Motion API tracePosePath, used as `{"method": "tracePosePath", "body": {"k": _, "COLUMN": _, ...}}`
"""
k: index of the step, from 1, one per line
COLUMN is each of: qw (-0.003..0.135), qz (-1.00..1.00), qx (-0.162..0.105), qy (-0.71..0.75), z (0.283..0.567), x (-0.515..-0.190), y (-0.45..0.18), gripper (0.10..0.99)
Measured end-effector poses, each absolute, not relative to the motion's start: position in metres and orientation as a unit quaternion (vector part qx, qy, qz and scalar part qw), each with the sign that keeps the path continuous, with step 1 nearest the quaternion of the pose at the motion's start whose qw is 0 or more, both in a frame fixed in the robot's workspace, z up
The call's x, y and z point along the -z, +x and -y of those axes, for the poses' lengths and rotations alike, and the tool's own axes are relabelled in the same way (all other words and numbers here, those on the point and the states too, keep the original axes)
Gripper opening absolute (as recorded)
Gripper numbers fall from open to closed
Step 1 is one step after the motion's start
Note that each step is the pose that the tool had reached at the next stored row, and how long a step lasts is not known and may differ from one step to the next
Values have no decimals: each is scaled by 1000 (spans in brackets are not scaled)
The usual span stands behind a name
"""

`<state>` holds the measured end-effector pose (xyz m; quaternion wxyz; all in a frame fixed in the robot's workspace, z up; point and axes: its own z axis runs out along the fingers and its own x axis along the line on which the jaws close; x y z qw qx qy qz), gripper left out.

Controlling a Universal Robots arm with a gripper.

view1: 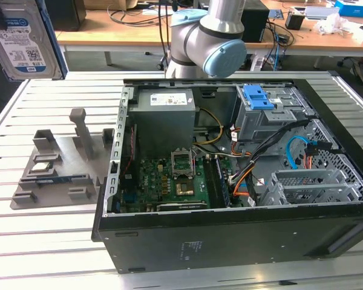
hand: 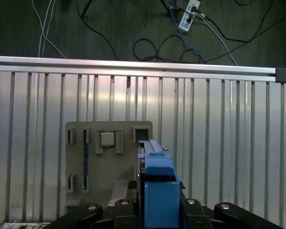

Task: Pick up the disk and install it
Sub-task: 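Pick up the disk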

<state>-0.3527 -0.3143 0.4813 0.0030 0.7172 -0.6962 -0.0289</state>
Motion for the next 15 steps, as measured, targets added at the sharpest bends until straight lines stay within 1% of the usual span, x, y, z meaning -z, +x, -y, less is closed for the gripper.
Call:
{"method": "tracePosePath", "body": {"k": 11, "qw": 3, "qz": 696, "qx": 29, "qy": 717, "z": 314, "x": -500, "y": -352, "gripper": 365}}
{"method": "tracePosePath", "body": {"k": 15, "qw": 3, "qz": 696, "qx": 29, "qy": 717, "z": 314, "x": -514, "y": -352, "gripper": 365}}
